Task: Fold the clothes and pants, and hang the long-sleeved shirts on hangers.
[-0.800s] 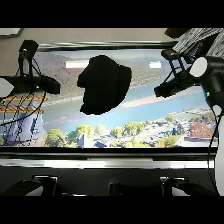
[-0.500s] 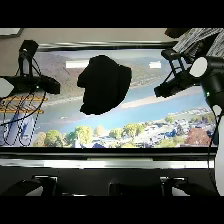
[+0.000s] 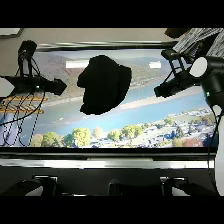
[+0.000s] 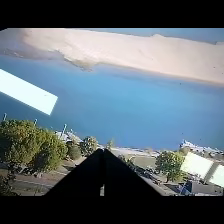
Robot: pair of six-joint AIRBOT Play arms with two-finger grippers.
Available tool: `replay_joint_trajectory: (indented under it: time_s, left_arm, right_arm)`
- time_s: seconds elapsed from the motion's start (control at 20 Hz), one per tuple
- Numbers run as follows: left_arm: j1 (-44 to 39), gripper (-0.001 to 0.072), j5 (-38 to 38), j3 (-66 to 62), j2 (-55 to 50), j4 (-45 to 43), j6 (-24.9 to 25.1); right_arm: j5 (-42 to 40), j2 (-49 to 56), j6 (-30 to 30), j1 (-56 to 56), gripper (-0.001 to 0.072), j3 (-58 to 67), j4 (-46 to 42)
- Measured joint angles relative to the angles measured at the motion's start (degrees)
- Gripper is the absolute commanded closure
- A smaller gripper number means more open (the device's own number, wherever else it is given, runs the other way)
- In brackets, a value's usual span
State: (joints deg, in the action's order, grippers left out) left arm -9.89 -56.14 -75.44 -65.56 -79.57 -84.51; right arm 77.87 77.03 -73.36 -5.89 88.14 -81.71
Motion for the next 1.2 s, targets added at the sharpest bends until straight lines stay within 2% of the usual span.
replay_joint_trajectory:
  time_s: [0.15, 0.25, 0.45, 0.65, 0.75, 0.8, 0.95, 1.0, 1.05, 1.1, 1.15, 1.2]
  left_arm:
    - [4.33, -0.0013, -0.11, 2.99, -1.01, 2.51, -4.61]
    - [9.18, -0.0013, 1.79, 6.97, -2.54, 9.53, -5.14]
    - [16.31, -0.0013, 5.53, 12.68, -10.23, 31.52, 3.82]
    - [16.52, -0.0013, 6.82, 13.31, -21.97, 48.30, 12.87]
    - [15.08, -0.0013, 7.26, 12.48, -27.17, 53.44, 15.30]
    - [14.16, -0.0013, 7.26, 11.93, -29.20, 55.25, 16.13]
    - [11.02, -0.0013, 7.23, 9.57, -33.99, 58.45, 17.57]
    - [9.94, 0.0116, 7.23, 8.74, -35.06, 59.01, 17.77]
    - [9.07, 0.0508, 7.21, 8.02, -35.80, 59.39, 17.94]
    - [8.41, 0.0685, 7.17, 7.41, -36.30, 59.82, 18.10]
    - [7.89, 0.0688, 7.15, 6.95, -36.74, 60.08, 18.16]
    - [7.61, 0.0688, 7.17, 6.64, -37.03, 60.08, 18.38]
  right_arm:
    - [0.00, 0.00, 0.02, 0.00, 0.0683, 0.00, 0.02]
    - [0.00, 0.00, 0.02, 0.00, 0.0683, 0.00, 0.02]
    - [0.00, 0.00, 0.04, 0.00, 0.0683, 0.00, 0.02]
    - [-0.02, 0.00, 0.22, 0.00, 0.0679, 0.00, 0.02]
    - [-0.02, 0.00, 0.20, 0.00, 0.0664, 0.00, 0.02]
    - [-0.04, 0.00, 0.17, 0.00, 0.0627, 0.00, 0.09]
    - [-1.40, 0.44, -0.94, 0.00, 0.0618, -0.04, 0.76]
    - [-2.10, 0.87, -1.86, 0.00, 0.0591, -0.07, 1.03]
    - [-2.80, 1.55, -3.19, 0.00, 0.0398, -0.11, 1.16]
    - [-3.32, 2.45, -4.83, 0.00, 0.0153, -0.13, 1.20]
    - [-4.00, 3.74, -7.17, 0.00, 0.0051, -0.15, 1.44]
    - [-4.85, 5.20, -9.84, 0.00, 0.0052, -0.17, 1.75]
